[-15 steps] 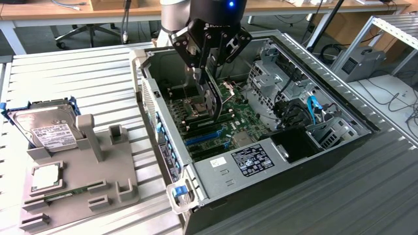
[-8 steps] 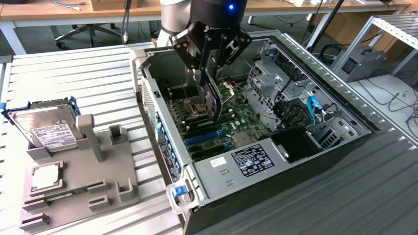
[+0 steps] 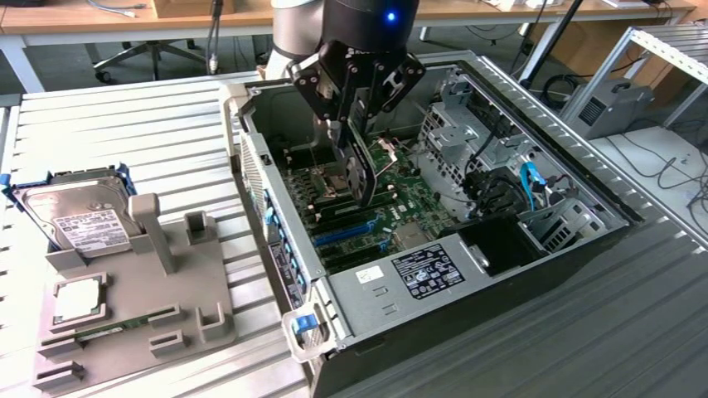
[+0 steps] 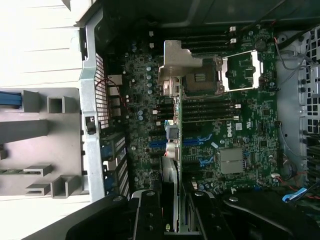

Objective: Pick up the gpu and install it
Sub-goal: 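Pick up the gpu and move the gpu toward the slot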

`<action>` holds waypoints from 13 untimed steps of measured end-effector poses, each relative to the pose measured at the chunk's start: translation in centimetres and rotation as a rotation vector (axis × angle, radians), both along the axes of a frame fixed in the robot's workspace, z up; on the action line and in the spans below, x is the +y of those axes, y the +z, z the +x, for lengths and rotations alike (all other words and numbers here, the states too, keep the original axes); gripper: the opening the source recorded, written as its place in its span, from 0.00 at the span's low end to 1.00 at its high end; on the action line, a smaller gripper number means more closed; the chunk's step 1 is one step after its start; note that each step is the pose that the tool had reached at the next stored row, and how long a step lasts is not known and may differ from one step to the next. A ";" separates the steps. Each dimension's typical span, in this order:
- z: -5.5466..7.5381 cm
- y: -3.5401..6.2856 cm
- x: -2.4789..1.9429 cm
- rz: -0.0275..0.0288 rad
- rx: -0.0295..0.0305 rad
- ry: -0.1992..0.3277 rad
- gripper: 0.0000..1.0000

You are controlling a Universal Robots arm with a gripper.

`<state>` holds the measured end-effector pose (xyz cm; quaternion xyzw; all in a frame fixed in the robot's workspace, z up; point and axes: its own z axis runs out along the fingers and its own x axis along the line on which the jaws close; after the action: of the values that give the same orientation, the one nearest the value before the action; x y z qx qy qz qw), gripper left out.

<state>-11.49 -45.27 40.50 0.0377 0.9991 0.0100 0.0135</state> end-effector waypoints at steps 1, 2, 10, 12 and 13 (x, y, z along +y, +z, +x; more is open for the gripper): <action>0.0 -0.04 0.00 0.0000 0.0000 0.000 0.26; 0.0 -0.09 0.00 0.0000 0.0000 0.000 0.26; 0.1 -0.47 0.05 0.0000 0.0000 0.000 0.26; 0.1 -0.65 0.08 0.0000 0.0000 0.000 0.26; 0.1 -0.71 0.10 0.0000 0.0000 0.000 0.26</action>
<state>-11.37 -45.17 39.80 0.0377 0.9991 0.0100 0.0135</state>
